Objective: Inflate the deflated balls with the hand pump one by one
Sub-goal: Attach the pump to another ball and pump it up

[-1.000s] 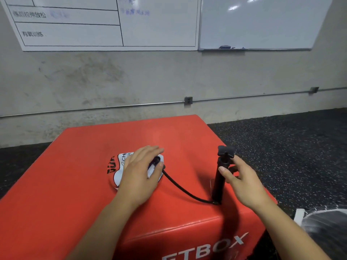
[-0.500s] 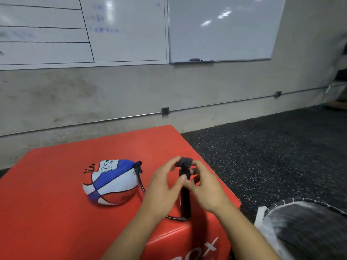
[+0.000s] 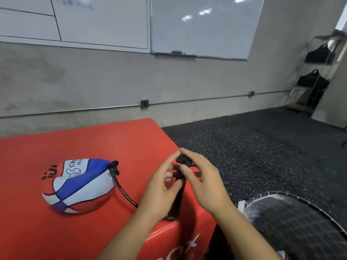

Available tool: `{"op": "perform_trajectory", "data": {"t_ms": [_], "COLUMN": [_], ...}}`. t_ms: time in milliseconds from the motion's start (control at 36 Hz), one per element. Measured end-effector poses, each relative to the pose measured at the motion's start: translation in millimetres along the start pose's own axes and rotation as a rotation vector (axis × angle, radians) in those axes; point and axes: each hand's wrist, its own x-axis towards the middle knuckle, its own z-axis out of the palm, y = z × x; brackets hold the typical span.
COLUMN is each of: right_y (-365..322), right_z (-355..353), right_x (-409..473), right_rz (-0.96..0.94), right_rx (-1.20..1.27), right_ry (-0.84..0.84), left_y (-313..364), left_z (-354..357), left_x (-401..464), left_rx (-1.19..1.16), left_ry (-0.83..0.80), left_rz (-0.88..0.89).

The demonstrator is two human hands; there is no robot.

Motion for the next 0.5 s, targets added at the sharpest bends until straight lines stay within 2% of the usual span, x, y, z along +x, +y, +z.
{"op": "perform_trajectory", "data": {"t_ms": [278,500], "right_y": [4.1,-4.4], "right_z": [-15.3,-56.1], "right_x": [3.4,21.4], "right_rz": [-0.012,0.046], "right_rx": [0.013,0.208], "right_ry": [0.106,0.375], "left_y": [-7.3,-10.1], "left_z": [22.0,32.4], "left_x": [1.2,-0.3], "left_rx": [-0.004,0.115], "left_ry": [0.005,-0.088], "left_rz": [-0.030,0.033]}}
